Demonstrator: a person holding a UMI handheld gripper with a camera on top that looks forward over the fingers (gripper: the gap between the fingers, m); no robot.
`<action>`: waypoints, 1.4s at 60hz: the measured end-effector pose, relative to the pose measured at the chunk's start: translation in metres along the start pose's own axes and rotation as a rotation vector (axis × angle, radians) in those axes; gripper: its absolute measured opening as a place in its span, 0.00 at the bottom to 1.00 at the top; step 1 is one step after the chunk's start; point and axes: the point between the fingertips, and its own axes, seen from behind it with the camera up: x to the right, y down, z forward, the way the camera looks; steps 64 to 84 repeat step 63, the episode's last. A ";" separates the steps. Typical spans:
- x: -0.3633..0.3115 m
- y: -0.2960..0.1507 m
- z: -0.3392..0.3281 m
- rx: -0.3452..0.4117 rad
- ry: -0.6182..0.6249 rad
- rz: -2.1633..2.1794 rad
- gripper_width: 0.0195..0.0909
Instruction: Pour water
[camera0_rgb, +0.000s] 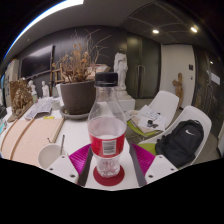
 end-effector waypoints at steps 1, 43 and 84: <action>0.001 0.000 -0.001 0.001 0.007 -0.002 0.80; -0.123 -0.013 -0.275 -0.136 0.074 -0.026 0.92; -0.170 0.004 -0.315 -0.144 0.127 -0.092 0.93</action>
